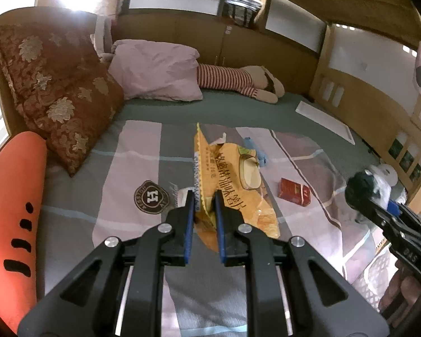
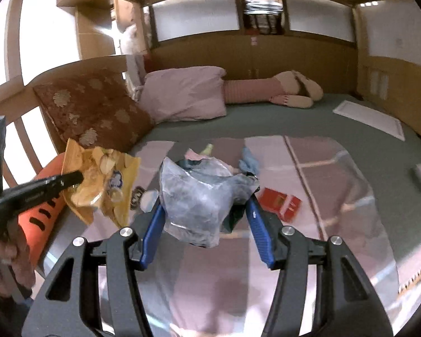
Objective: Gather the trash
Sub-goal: 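Lift and carry the snack bag and grey plastic bag toward the bin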
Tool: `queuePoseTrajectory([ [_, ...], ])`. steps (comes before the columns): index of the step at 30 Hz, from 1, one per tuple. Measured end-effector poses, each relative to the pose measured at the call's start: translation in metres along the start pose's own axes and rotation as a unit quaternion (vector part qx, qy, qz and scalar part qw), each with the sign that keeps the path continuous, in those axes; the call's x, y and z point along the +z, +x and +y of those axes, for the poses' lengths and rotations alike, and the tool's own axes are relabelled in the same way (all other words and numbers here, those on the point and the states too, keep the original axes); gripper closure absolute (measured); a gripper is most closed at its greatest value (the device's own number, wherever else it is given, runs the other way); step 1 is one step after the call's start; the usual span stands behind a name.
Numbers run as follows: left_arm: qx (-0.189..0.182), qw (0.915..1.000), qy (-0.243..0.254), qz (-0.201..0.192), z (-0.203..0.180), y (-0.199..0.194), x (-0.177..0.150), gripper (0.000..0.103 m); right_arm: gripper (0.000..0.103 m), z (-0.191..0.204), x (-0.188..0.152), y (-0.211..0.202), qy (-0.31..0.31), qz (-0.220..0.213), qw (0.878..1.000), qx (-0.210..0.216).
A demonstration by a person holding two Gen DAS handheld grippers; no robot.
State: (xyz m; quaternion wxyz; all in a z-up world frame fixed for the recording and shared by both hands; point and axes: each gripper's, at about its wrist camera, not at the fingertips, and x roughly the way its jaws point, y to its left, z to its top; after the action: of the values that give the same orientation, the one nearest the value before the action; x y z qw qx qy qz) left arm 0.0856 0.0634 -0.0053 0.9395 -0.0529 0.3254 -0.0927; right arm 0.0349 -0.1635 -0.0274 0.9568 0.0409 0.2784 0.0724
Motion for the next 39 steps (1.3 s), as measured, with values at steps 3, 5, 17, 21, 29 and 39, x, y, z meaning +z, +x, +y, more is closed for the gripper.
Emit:
queuePoseTrajectory([
  [3,-0.005,0.9999,0.008,0.006,-0.008,0.003,-0.003,0.088,0.046,-0.011,-0.003,0.006,0.011,0.007,1.0,-0.001],
  [5,-0.01,0.9998,0.012,0.009,-0.013,0.005,-0.005,0.088,0.046,-0.01,-0.004,0.006,0.012,0.007,1.0,-0.001],
  [17,-0.007,0.9995,0.026,0.014,-0.023,0.007,-0.01,0.088,0.046,-0.002,-0.005,0.008,0.004,0.014,1.0,0.011],
  [21,-0.007,0.9995,0.027,0.014,-0.022,0.007,-0.009,0.088,0.046,-0.002,-0.005,0.008,0.004,0.015,1.0,0.01],
  [29,-0.007,0.9994,0.029,0.017,-0.023,0.009,-0.008,0.088,0.046,-0.002,-0.004,0.009,0.002,0.015,1.0,0.011],
  [39,-0.006,0.9994,0.03,0.018,-0.023,0.01,-0.009,0.088,0.046,-0.002,-0.003,0.008,0.003,0.015,1.0,0.011],
])
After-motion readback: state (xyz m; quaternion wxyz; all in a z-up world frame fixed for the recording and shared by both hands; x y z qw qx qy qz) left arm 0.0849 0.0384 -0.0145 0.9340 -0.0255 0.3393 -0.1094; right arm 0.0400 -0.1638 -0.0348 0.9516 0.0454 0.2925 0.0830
